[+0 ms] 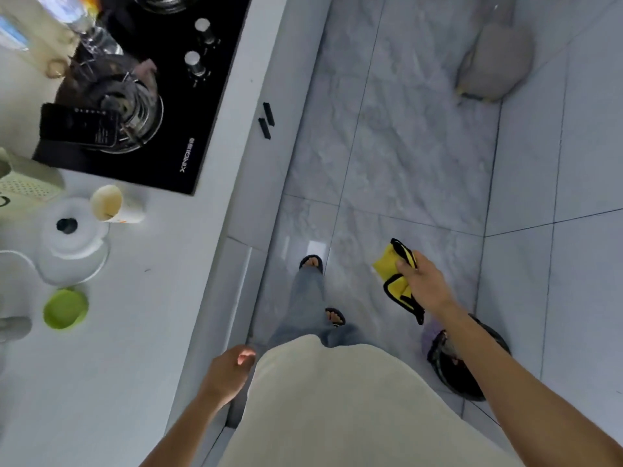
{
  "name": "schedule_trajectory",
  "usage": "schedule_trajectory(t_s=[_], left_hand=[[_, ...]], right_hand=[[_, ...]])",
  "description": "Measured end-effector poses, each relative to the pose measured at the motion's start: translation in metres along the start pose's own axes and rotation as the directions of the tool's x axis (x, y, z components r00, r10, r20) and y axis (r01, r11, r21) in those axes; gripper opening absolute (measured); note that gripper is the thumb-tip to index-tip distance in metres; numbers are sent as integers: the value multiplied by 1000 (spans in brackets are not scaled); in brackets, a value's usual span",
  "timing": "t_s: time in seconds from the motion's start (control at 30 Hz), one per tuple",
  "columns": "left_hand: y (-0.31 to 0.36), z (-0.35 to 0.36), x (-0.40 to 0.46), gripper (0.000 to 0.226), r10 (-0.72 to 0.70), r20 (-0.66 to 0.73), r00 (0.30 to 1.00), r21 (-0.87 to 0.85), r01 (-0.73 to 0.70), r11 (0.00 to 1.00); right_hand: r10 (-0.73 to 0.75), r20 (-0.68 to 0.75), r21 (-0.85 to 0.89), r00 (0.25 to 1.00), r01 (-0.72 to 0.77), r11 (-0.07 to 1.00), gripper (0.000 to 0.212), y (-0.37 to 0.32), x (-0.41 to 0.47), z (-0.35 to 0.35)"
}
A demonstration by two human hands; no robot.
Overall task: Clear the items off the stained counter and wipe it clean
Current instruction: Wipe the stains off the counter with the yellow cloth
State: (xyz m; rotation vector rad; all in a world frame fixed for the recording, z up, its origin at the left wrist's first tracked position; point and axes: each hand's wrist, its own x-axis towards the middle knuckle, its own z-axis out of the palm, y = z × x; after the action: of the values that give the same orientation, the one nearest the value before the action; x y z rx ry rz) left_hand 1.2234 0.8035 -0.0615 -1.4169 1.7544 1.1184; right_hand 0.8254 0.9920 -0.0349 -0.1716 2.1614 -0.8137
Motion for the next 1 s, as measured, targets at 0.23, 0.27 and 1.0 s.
schedule_trajectory(t_s=[0.23,0.27,1.0], left_hand=[[135,-86,87,22,106,-10,994,12,-106,994],[159,-98,98,23,131,-12,991,16,-131,991],[460,-201,208,31,236,31,971,192,-237,952]], right_hand=[[148,-37,10,988,-147,989,17,-11,44,-23],[165,-47,20,985,-164,986,16,-11,46,-27],[262,-73,59,962,-259,964,11,-124,275,-194]])
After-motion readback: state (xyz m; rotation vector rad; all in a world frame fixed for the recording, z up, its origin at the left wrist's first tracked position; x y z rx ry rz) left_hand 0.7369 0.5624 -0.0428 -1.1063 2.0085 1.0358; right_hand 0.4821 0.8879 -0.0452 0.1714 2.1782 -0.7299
